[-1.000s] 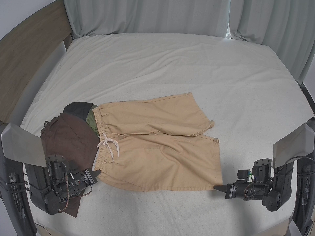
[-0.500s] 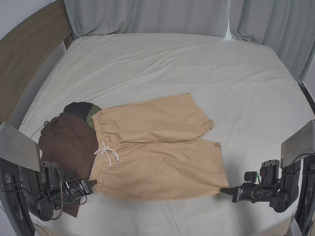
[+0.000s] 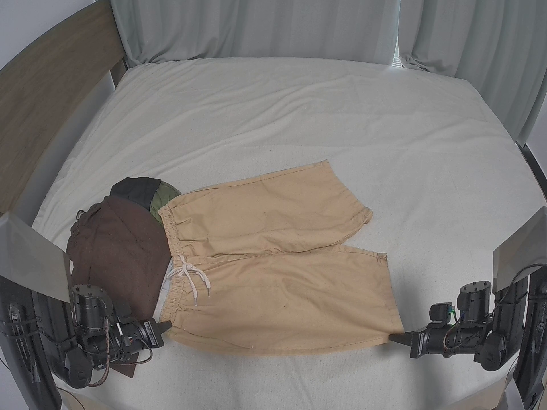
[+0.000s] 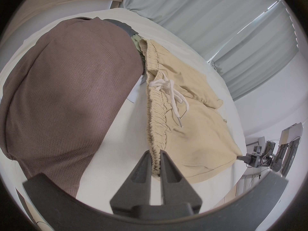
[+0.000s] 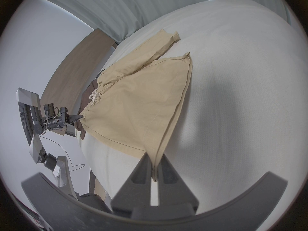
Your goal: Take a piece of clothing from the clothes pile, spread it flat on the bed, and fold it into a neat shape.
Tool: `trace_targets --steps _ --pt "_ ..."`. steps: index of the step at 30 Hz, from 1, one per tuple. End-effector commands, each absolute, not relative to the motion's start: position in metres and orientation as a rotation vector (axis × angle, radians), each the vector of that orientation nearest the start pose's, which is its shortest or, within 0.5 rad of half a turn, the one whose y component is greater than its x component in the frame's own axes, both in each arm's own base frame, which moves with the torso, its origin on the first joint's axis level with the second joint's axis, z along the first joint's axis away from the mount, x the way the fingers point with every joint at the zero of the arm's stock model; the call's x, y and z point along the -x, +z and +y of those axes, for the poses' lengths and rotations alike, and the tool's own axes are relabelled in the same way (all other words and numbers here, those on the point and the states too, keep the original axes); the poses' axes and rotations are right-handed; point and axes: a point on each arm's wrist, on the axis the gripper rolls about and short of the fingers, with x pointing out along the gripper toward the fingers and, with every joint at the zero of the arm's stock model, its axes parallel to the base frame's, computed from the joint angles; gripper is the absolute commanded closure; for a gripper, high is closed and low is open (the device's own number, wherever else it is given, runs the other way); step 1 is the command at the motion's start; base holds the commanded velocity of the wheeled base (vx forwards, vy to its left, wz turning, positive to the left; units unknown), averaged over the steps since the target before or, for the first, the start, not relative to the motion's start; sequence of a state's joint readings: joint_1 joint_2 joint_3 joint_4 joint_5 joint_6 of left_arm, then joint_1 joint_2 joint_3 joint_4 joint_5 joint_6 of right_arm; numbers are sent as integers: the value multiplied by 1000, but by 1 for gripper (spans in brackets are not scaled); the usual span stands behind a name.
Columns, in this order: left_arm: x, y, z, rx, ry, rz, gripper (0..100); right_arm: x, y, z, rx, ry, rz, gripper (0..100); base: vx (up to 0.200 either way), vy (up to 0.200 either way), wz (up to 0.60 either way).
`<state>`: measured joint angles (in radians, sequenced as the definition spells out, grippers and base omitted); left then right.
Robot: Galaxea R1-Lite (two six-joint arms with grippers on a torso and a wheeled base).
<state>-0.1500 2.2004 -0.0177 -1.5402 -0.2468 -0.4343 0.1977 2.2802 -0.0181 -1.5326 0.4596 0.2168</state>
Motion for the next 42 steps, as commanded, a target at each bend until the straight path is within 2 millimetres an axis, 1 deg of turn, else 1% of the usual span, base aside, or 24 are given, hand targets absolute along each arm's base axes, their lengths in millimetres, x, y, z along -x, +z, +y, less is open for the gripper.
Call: trace_targets --steps 1,6,10,14,25,26,27,31,36,42 --pt "-211 -8 -40 435 -239 754 100 -206 -22 51 -294 544 819 100 0 0 0" --pt "-208 -16 -39 394 -237 817 100 -206 -24 48 -267 544 817 100 0 0 0" --pt "-204 -20 -38 359 -245 865 100 -203 -27 45 -252 537 862 100 0 0 0" --pt "-204 -21 -38 357 -251 869 100 -200 -29 44 -253 553 897 100 0 0 0" --pt "-206 -18 -37 365 -252 841 100 -201 -31 44 -261 566 894 100 0 0 0" --pt "-206 -18 -38 364 -254 836 100 -201 -31 44 -262 572 889 0 0 0 0" --pt "-206 -17 -38 365 -257 829 0 -202 -30 45 -261 577 876 0 0 0 0" --pt "-211 -17 -40 374 -271 776 0 -206 -31 43 -260 573 836 0 0 0 0" --pt "-211 -23 -40 396 -267 809 0 -207 -33 40 -266 562 837 0 0 0 0" --pt "-211 -26 -40 401 -266 824 0 -207 -33 41 -265 564 838 0 0 0 0"
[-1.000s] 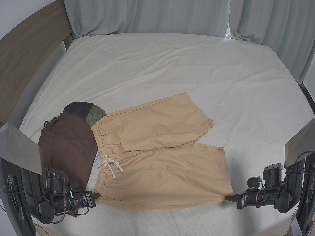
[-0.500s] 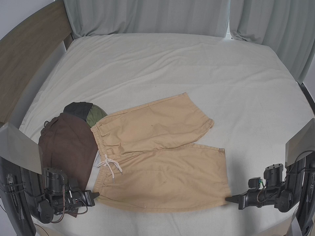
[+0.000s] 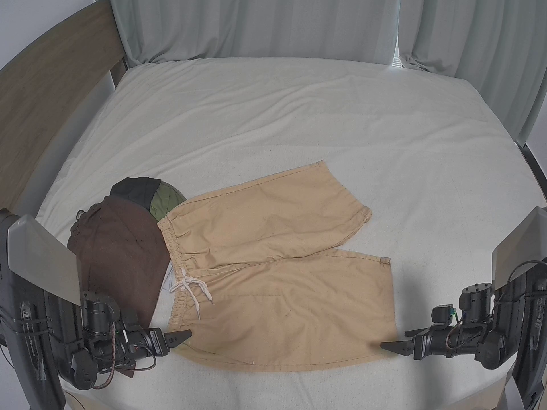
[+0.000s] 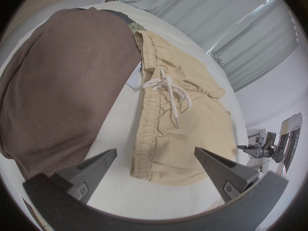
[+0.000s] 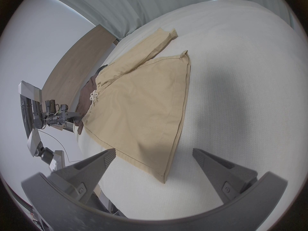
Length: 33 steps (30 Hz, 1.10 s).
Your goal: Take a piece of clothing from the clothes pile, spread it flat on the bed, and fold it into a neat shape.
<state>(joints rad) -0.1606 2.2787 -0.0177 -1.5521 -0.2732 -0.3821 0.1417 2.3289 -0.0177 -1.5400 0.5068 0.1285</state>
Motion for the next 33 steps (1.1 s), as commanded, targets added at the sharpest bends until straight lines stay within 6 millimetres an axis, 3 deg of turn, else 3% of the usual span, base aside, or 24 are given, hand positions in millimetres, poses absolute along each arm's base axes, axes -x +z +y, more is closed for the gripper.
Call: trace_targets --steps 1,15,16,33 --pt "-210 -27 -41 400 -267 826 0 -207 -33 41 -265 564 838 0 0 0 0" --pt "-214 -34 -45 395 -278 843 0 -207 -33 40 -264 563 837 0 0 0 0" --pt "-214 -34 -45 395 -278 843 100 -207 -34 40 -264 563 838 0 0 0 0" --pt "-209 -35 -41 431 -242 869 100 -204 -45 47 -270 603 896 0 0 0 0"
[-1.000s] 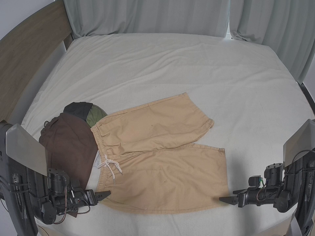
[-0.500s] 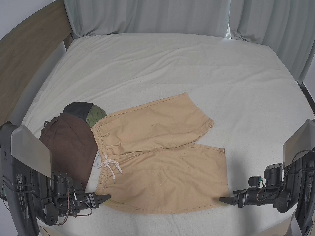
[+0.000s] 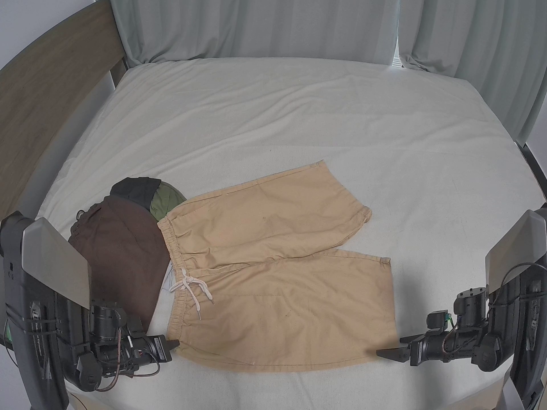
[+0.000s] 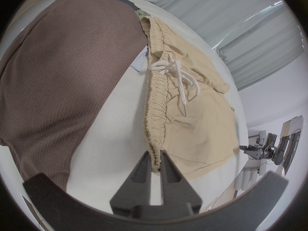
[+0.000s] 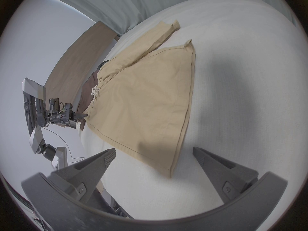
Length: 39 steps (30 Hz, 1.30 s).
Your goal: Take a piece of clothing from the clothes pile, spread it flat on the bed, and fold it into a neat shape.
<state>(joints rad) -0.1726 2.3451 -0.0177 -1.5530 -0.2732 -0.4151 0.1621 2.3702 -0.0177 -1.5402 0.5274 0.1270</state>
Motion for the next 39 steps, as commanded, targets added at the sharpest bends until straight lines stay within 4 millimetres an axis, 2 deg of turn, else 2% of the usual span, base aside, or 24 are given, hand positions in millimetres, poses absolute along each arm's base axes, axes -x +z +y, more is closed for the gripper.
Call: trace_targets --steps 1,9,10,25,30,33,39 --pt "-209 -35 -41 432 -239 869 100 -204 -45 47 -270 603 896 0 0 0 0" --pt "-210 -36 -39 433 -229 869 100 -203 -45 50 -265 622 902 0 0 0 0" --pt "-210 -35 -39 432 -231 868 100 -203 -45 51 -266 627 902 100 0 0 0" --pt "-215 -35 -39 430 -234 845 100 -202 -47 51 -265 628 911 100 0 0 0" --pt "-218 -27 -40 432 -251 804 100 -203 -44 50 -266 625 895 100 0 0 0" --pt "-222 -22 -40 431 -260 771 100 -204 -39 50 -263 630 871 100 0 0 0" --pt "-226 -13 -43 429 -282 719 100 -207 -17 51 -252 646 773 100 0 0 0"
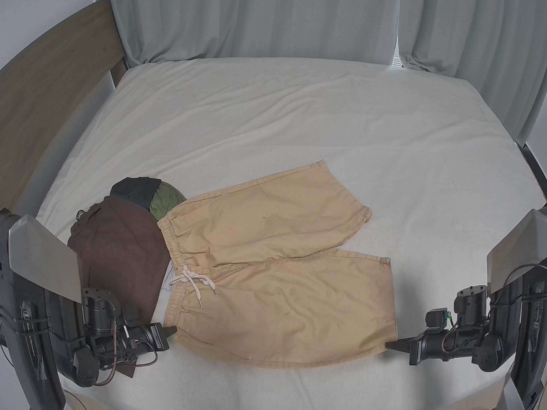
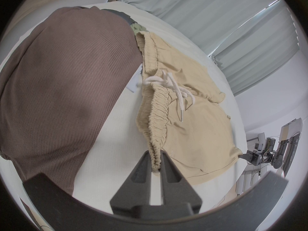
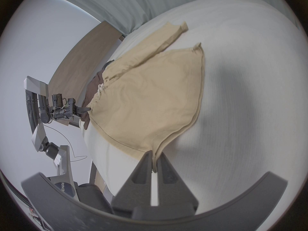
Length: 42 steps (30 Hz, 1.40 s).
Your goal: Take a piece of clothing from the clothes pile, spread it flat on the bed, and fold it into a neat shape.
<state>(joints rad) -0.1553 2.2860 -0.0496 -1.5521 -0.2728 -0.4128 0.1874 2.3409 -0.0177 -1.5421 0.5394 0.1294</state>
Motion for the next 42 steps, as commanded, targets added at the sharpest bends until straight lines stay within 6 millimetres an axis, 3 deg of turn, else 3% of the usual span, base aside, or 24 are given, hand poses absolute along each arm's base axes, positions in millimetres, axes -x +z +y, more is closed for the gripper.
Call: trace_targets --steps 1,11,27,32,37,42 --pt "-226 -11 -44 428 -286 712 100 -207 -16 51 -250 647 765 100 0 0 0" --pt "-227 7 -56 406 -363 634 100 -213 -11 57 -230 681 723 100 0 0 0" --pt "-239 0 -61 357 -435 624 100 -226 -9 68 -215 723 664 100 0 0 0" --pt "-243 0 -59 360 -422 611 100 -222 -2 69 -209 735 647 100 0 0 0" --pt "-250 8 -58 370 -420 557 100 -202 16 66 -202 750 629 100 0 0 0" --pt "-253 8 -57 372 -417 550 100 -201 28 67 -200 765 573 100 0 0 0"
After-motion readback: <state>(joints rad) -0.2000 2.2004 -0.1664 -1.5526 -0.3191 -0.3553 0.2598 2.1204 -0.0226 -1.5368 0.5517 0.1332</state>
